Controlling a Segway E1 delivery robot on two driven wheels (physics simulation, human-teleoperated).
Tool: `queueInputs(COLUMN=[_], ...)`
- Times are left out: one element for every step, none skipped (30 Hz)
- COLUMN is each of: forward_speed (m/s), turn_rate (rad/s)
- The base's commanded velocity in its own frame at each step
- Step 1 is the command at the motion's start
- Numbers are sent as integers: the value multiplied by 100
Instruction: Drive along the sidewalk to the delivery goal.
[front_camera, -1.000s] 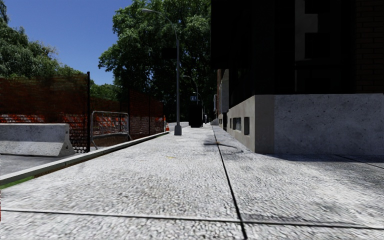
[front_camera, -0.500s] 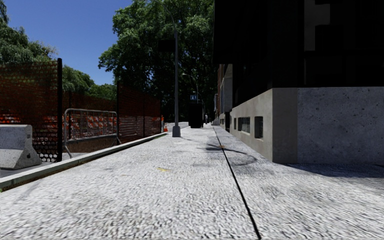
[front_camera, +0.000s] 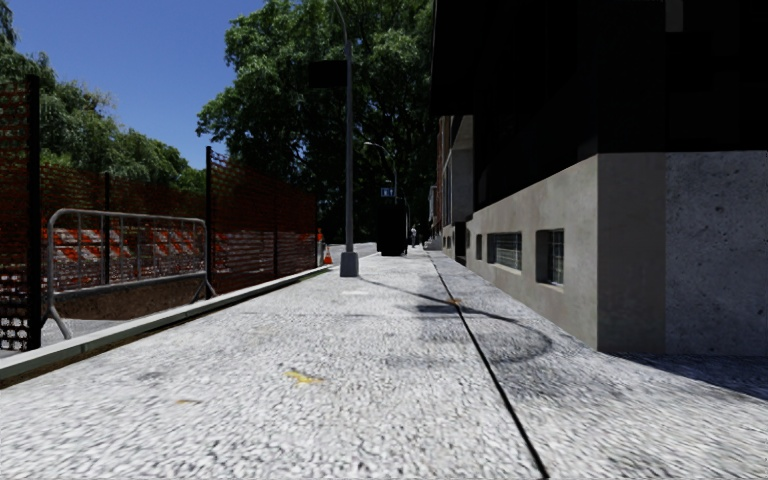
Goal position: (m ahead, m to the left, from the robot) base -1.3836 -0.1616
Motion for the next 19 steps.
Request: queueInputs(forward_speed=[0, 0, 0, 0, 0, 0, 0, 0, 0, 0, 0, 0, 0, 0, 0, 0, 0, 0, 0], turn_rate=[0, 0, 0, 0, 0, 0, 0, 0, 0, 0, 0, 0, 0, 0, 0, 0, 0, 0, 0])
